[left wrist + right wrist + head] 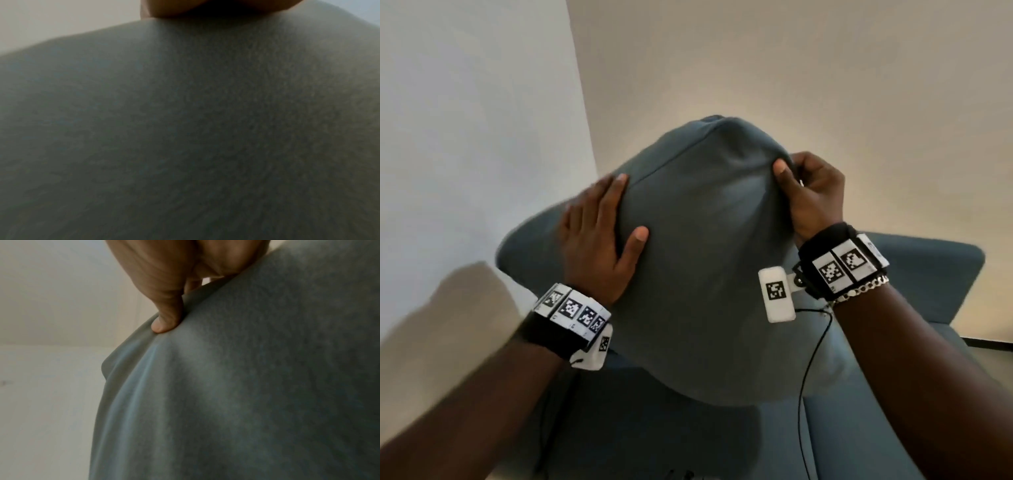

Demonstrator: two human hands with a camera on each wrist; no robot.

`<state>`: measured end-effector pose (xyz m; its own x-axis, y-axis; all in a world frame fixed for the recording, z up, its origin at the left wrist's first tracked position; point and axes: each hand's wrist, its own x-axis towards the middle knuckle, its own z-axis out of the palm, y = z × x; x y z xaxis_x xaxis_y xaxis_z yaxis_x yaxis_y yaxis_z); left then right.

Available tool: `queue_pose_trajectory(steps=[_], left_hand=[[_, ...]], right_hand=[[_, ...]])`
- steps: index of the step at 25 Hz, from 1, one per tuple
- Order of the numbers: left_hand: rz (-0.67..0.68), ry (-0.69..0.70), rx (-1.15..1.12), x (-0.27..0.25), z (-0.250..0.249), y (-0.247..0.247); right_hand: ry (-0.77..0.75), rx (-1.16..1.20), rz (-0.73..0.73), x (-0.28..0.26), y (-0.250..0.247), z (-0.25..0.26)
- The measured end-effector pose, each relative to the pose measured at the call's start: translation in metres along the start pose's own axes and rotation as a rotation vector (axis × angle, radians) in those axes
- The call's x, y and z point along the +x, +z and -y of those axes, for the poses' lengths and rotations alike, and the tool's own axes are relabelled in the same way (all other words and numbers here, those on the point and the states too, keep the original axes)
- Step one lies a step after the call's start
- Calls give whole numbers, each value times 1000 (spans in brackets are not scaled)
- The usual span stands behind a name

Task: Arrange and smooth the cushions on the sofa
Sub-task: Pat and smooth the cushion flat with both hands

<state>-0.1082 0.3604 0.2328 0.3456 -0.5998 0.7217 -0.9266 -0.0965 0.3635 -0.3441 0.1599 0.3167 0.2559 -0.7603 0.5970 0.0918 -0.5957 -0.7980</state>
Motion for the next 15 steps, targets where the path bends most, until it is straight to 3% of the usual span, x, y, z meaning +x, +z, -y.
queue_pose_trajectory(steps=[3, 4, 8, 9, 10, 12, 15], left_hand=[[81, 136, 164, 48, -55, 3], [165, 185, 214, 52, -68, 16], [723, 287, 240, 13, -85, 100], [740, 332, 260, 5, -88, 113], [693, 364, 277, 3, -96, 123], [614, 319, 231, 13, -119, 128], [667, 337, 187, 16, -139, 127]], right_hand=[[173, 95, -74, -6, -65, -40], [295, 60, -59, -16, -83, -59], [933, -184, 68, -78, -135, -115], [984, -167, 22, -83, -141, -121], [948, -163, -55, -81, -146, -126], [738, -282, -176, -65, -151, -125], [371, -517, -222, -39, -142, -82]])
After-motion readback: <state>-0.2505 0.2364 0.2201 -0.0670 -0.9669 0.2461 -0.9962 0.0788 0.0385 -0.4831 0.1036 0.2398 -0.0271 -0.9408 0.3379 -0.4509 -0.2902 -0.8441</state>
